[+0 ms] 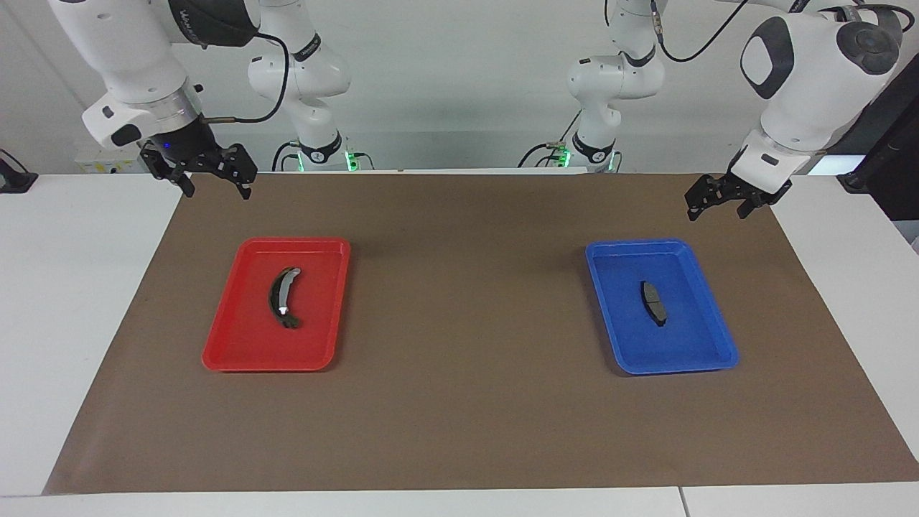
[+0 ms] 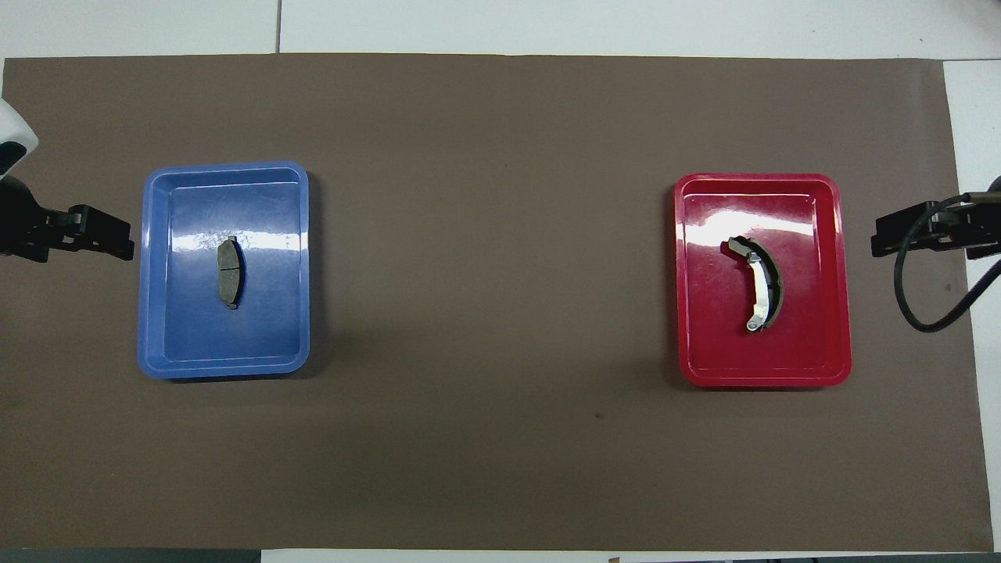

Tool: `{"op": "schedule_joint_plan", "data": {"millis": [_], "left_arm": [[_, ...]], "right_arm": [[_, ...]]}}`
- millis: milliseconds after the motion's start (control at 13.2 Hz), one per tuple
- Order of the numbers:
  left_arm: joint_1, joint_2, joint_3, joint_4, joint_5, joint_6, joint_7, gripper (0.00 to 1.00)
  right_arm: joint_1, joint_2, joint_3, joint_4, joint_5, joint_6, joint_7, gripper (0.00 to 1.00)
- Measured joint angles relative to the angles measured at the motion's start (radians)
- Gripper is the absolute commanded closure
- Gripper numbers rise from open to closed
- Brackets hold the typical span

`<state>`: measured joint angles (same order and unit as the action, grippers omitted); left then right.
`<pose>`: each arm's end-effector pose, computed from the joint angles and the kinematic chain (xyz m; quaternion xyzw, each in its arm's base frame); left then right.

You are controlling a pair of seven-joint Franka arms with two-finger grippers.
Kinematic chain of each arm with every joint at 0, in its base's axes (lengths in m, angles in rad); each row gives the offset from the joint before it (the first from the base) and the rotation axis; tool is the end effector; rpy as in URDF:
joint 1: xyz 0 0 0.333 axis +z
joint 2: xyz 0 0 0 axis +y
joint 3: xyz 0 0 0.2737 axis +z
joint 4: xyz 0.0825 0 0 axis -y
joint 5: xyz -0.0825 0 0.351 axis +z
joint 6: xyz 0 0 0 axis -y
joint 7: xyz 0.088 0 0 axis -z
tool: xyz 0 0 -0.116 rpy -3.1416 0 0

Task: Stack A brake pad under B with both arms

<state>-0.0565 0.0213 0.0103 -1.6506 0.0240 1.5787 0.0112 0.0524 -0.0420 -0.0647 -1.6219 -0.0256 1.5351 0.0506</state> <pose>0.5222 -0.0214 0.5279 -0.9984 0.0293 0.0464 0.0129 0.5053 -0.0099 0.5694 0.9992 -0.0315 -0.0222 0.0119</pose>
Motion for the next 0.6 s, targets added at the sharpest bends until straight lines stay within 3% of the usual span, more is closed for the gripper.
{"op": "schedule_joint_plan", "data": {"millis": [302, 604], "left_arm": [[-0.001, -0.009, -0.002, -0.043, -0.001, 0.078, 0.006, 0.01], [-0.002, -0.087, -0.005, -0.293, -0.001, 0.373, 0.009, 0.01]], "right_arm": [[0.0, 0.0, 0.0, 0.0, 0.0, 0.0, 0.0, 0.0], [0.0, 0.0, 0.0, 0.0, 0.0, 0.0, 0.0, 0.0]]}}
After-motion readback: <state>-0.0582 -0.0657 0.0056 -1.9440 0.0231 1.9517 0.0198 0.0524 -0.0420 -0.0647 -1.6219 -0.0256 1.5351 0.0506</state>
